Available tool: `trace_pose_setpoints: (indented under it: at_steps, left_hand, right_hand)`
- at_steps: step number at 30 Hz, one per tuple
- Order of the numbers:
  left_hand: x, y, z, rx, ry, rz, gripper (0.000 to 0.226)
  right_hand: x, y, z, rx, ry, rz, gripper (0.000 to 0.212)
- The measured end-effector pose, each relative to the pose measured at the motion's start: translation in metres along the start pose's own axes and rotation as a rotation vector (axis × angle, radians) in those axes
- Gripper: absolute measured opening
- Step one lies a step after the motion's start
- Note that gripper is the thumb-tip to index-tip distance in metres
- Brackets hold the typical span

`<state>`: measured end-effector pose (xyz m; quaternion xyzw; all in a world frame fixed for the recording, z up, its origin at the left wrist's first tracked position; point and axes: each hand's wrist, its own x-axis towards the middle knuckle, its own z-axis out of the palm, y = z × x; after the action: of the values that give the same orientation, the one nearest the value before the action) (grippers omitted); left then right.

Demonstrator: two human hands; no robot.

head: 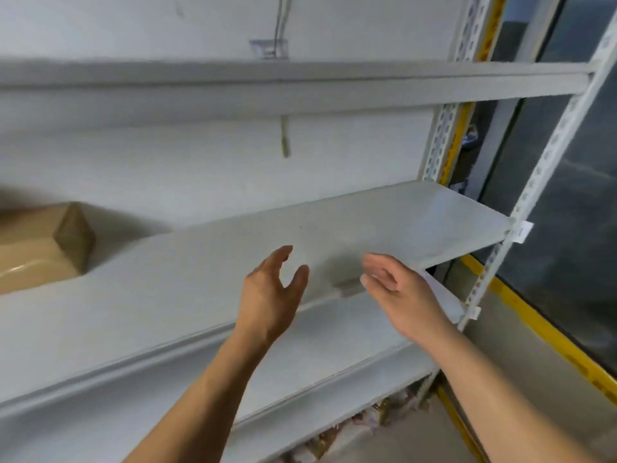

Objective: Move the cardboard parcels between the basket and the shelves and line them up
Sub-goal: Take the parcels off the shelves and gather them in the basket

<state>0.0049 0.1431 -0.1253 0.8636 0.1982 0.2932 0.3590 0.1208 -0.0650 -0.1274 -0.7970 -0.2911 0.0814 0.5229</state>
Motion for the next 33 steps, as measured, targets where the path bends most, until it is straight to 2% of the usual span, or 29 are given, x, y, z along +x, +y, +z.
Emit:
trace_pose_setpoints:
  at_steps: [8, 16, 22, 27, 30, 33]
  left_hand:
    - [-0.011, -0.076, -0.109, 0.129, 0.298, -0.264, 0.056]
    - [-0.044, -0.119, -0.195, 0.183, 0.566, -0.462, 0.057]
    - [-0.061, -0.156, -0.259, 0.241, 0.701, -0.554, 0.063]
    - [-0.060, -0.193, -0.332, 0.283, 0.802, -0.595, 0.068]
    - [-0.058, -0.215, -0.379, 0.307, 0.883, -0.572, 0.072]
    - [-0.054, -0.235, -0.422, 0.330, 0.961, -0.548, 0.078]
  right_hand:
    - [0.083, -0.058, 0.143, 0.048, -0.288, -0.201, 0.042]
    - [0.109, -0.126, 0.262, 0.076, -0.597, -0.341, 0.045]
    - [0.102, -0.177, 0.337, 0.124, -0.744, -0.369, 0.046]
    - [0.097, -0.238, 0.408, 0.168, -0.802, -0.426, 0.051]
    - [0.093, -0.272, 0.457, 0.220, -0.814, -0.439, 0.061]
    - [0.091, -0.301, 0.498, 0.250, -0.755, -0.436, 0.090]
